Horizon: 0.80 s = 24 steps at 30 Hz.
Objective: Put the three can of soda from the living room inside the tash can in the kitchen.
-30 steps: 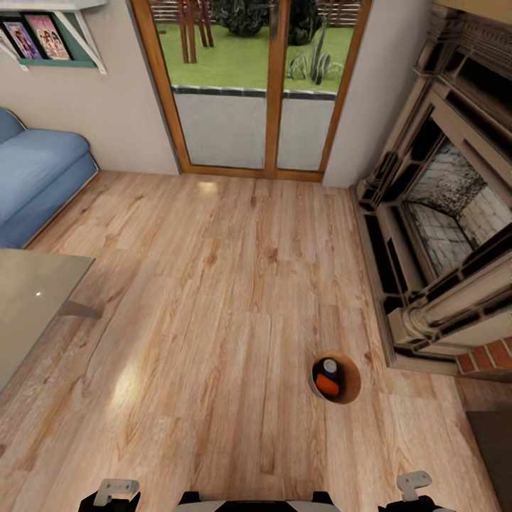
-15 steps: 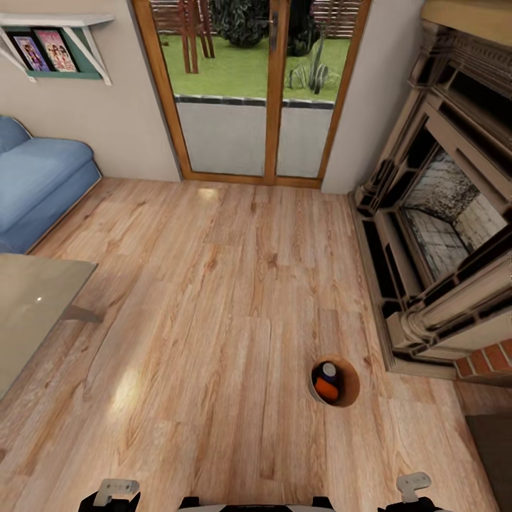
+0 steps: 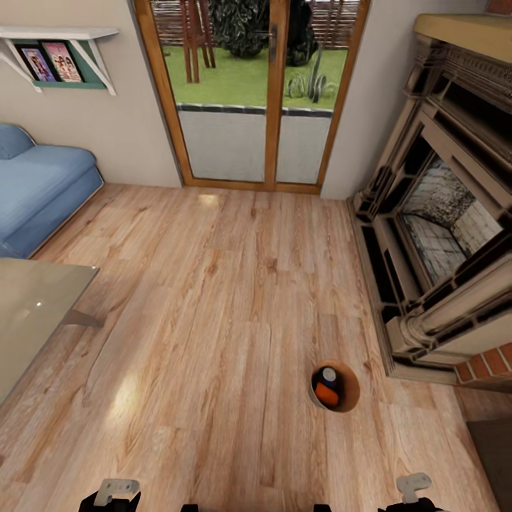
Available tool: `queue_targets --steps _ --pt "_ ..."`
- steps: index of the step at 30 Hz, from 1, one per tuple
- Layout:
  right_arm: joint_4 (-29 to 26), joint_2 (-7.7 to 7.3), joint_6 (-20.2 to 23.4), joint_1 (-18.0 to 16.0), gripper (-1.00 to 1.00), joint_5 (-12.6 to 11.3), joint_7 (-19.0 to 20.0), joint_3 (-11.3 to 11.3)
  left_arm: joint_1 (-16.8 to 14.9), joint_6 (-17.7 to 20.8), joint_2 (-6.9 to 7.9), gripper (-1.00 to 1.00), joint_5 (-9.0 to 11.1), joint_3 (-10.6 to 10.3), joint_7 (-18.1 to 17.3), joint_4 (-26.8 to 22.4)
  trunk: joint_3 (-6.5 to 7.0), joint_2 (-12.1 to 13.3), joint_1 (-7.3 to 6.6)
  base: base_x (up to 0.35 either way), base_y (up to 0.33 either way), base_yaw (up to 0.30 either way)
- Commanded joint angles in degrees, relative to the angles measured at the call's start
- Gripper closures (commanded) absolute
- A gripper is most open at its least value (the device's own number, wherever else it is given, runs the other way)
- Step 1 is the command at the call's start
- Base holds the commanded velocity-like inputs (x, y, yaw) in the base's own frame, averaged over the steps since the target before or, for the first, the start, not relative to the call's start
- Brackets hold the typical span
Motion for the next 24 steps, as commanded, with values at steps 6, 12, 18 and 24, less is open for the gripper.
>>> queue_targets --steps 6,12,18,24 --pt "0.02 0.00 0.00 0.01 -1.00 -0.01 0.00 0.01 0.00 -0.01 -0.01 -1.00 0.02 -0.04 0.00 0.02 0.58 0.00 0.00 0.000 0.000 0.000" --pt "0.01 0.00 0.00 0.01 -1.00 0.00 -0.02 0.02 0.00 -0.01 -0.01 -1.00 0.07 -0.05 0.01 -0.01 1.15 0.00 0.00 0.000 0.000 0.000" --pt "0.03 0.05 0.00 0.01 -1.00 0.05 -0.09 0.02 0.00 -0.01 -0.01 -1.00 0.11 -0.04 0.01 0.01 1.72 0.00 0.00 0.000 0.000 0.000" --pt "0.05 0.08 0.00 0.01 -1.00 0.24 -0.15 0.02 0.00 -0.01 -0.01 -1.00 -0.04 -0.04 0.01 -0.01 2.30 0.00 0.00 0.000 0.000 0.000"
